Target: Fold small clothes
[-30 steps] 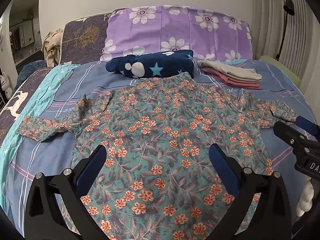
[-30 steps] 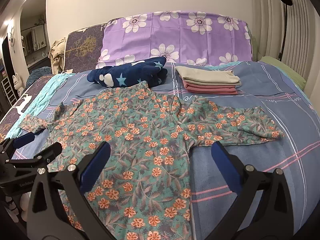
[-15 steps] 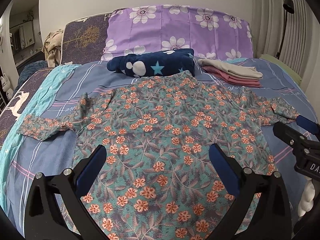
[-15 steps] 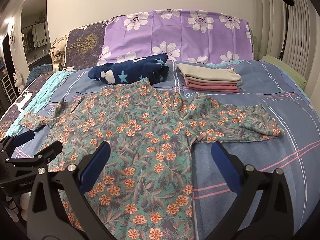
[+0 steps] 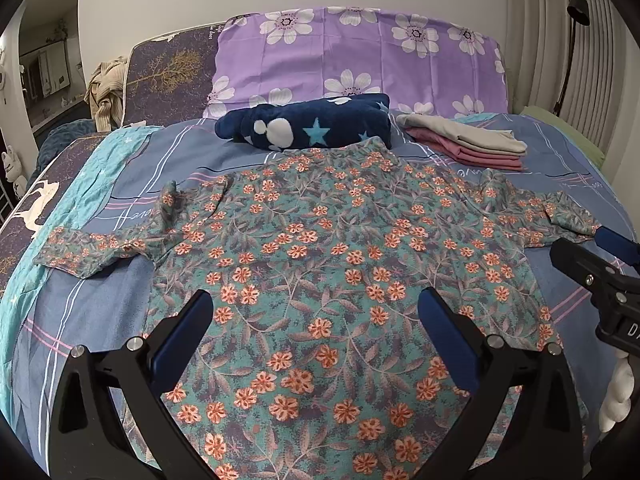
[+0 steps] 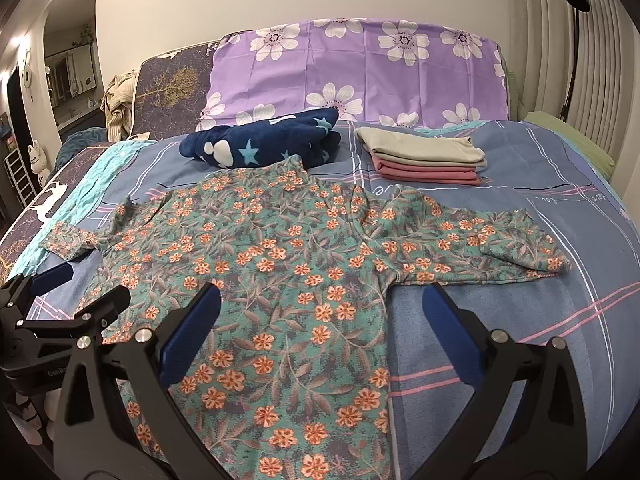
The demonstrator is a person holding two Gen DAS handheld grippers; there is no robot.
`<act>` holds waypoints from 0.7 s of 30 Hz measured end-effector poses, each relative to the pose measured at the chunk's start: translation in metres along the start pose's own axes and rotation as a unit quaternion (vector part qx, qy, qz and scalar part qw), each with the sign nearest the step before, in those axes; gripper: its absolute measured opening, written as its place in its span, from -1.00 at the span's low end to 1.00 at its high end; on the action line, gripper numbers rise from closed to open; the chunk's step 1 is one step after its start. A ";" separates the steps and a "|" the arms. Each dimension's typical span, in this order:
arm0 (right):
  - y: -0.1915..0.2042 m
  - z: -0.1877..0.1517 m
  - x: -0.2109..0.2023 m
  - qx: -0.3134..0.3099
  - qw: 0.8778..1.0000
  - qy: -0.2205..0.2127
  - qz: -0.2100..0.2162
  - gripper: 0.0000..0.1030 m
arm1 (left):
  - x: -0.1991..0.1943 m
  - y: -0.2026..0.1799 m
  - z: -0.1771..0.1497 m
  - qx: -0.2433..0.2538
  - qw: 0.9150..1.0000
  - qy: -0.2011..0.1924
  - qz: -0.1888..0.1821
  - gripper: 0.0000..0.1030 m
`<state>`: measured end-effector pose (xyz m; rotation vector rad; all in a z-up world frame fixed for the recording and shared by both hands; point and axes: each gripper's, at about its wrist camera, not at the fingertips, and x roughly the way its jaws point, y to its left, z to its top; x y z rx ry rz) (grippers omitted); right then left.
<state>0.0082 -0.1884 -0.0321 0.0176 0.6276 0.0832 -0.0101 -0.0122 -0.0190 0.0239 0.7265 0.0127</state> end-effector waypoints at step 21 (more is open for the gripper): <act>0.000 -0.004 0.008 0.001 1.000 0.011 0.006 0.96 | 0.006 0.006 -0.005 -0.005 1.000 0.010 0.016 0.97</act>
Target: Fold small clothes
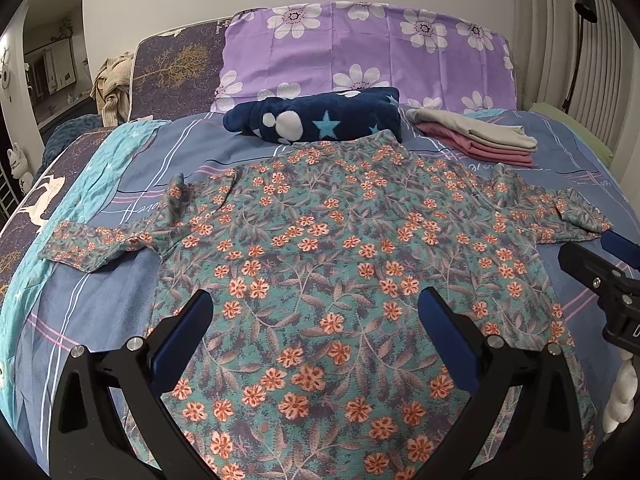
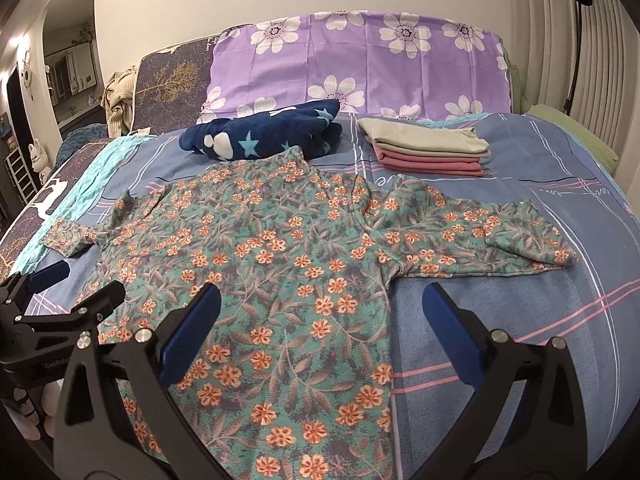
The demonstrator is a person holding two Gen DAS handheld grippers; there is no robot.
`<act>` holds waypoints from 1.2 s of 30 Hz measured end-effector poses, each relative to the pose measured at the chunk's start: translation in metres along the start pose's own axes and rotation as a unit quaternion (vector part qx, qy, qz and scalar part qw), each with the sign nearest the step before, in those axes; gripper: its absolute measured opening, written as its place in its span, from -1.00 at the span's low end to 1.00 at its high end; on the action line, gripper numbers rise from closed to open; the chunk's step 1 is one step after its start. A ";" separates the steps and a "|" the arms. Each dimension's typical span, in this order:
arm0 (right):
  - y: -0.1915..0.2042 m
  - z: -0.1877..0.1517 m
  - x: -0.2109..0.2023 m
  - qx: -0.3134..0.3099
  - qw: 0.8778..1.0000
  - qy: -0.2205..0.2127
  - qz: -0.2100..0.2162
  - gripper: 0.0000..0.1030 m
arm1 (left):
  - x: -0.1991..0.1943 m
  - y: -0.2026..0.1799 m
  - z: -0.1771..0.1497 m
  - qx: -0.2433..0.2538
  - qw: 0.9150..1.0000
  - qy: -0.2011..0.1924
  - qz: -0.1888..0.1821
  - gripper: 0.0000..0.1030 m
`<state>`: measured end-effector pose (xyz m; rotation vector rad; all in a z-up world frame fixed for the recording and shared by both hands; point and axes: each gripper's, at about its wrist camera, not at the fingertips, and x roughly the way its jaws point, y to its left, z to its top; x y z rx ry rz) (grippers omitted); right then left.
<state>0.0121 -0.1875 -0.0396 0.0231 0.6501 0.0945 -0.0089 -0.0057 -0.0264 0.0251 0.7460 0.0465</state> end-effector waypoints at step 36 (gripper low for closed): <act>0.005 -0.002 0.023 -0.017 0.999 0.030 -0.008 0.96 | 0.014 0.114 0.010 -0.107 0.993 -0.047 0.024 0.97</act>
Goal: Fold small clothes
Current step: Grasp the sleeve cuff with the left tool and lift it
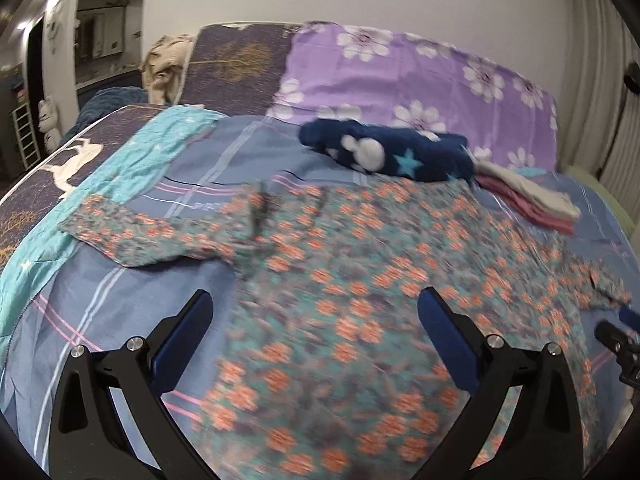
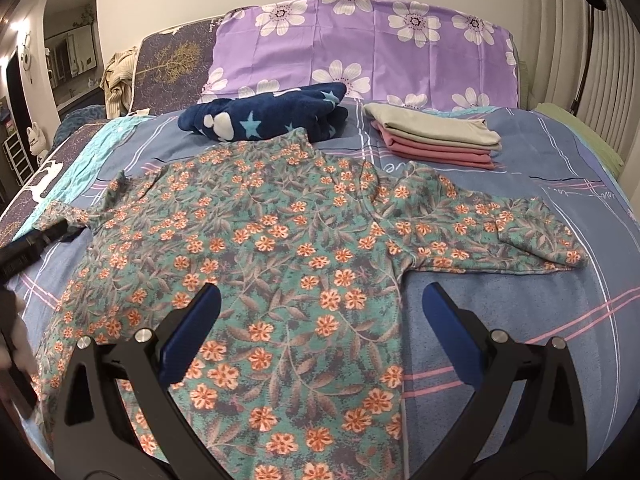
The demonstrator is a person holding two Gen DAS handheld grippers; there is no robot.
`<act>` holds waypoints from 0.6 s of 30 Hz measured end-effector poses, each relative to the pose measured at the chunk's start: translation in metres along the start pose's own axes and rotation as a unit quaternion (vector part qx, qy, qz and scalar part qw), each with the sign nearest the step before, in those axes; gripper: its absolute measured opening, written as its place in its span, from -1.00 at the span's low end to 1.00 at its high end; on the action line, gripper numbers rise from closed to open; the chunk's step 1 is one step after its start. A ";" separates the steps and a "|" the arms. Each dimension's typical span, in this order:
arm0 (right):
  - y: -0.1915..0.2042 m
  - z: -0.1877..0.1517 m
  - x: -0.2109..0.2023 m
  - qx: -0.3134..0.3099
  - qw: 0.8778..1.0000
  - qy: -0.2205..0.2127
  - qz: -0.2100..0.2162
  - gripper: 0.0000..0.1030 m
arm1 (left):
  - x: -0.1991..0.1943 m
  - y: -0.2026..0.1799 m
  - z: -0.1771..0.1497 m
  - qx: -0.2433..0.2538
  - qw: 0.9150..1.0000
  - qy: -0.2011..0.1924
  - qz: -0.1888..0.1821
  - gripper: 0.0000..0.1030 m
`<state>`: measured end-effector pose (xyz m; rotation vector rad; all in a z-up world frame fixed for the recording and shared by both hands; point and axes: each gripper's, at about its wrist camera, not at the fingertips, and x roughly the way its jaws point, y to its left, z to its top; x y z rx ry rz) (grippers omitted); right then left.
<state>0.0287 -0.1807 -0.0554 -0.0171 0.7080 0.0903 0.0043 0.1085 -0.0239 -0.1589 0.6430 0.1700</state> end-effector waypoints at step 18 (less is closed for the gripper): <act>0.006 0.007 0.040 -0.012 0.999 0.045 -0.017 0.96 | 0.123 0.318 0.006 -0.407 0.912 0.045 0.027 0.21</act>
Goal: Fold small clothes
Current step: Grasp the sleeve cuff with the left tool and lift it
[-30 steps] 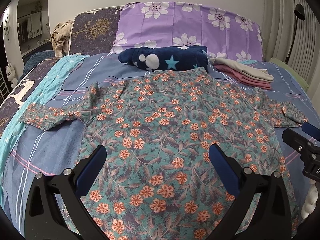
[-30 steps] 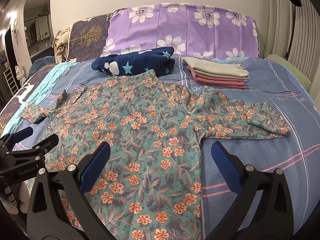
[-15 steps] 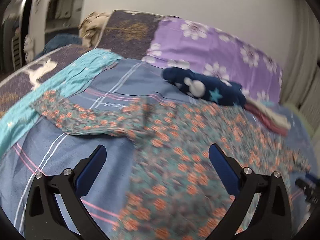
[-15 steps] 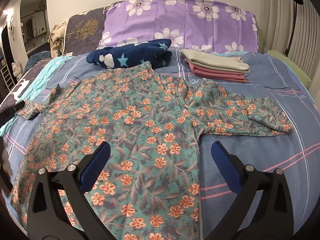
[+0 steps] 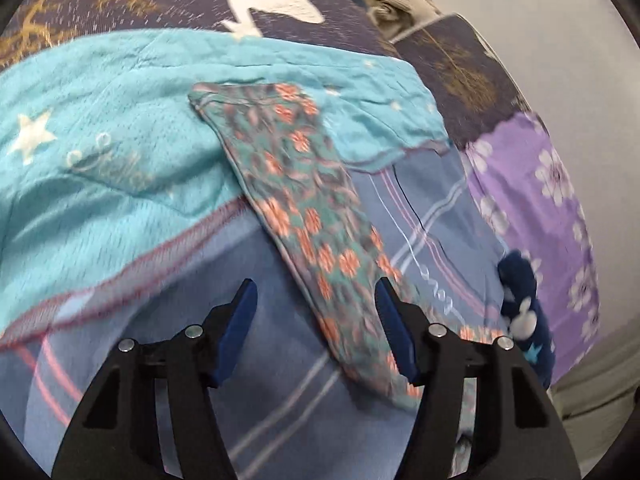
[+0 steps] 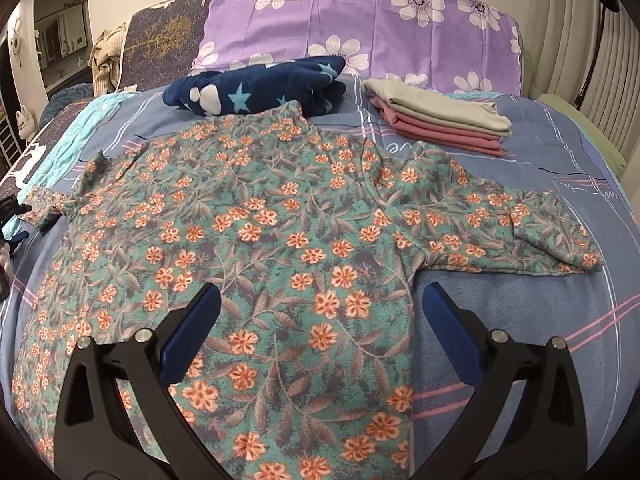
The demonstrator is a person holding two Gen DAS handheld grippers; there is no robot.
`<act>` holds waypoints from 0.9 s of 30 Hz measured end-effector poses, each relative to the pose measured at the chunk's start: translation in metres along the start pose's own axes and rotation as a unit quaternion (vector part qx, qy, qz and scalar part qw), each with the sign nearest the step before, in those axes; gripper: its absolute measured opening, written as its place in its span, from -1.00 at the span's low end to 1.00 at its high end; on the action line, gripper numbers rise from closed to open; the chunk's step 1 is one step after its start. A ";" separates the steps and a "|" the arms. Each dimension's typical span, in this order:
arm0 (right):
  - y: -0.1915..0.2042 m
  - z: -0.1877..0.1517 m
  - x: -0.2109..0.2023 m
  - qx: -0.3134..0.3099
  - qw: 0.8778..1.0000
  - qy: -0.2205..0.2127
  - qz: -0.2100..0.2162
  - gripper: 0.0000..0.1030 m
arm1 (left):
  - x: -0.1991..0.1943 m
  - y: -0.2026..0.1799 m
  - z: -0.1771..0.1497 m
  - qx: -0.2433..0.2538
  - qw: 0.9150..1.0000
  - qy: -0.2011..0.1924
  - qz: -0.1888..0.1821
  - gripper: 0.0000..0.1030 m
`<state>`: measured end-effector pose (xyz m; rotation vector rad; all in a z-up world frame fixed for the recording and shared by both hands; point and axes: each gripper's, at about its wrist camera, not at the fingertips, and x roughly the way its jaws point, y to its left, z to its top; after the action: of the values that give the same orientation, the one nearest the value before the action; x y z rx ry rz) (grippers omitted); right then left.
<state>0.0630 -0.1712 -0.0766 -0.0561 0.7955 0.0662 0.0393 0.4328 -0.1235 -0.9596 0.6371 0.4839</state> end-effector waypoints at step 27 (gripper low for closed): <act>-0.023 0.002 0.012 0.034 0.999 0.014 0.014 0.96 | -0.052 -0.323 -0.240 0.491 0.837 0.024 -0.239 -0.88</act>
<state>0.0745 -0.1935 -0.0828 0.0180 0.8256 0.0648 0.1398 0.0606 0.0040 -0.1103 0.5551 -0.3294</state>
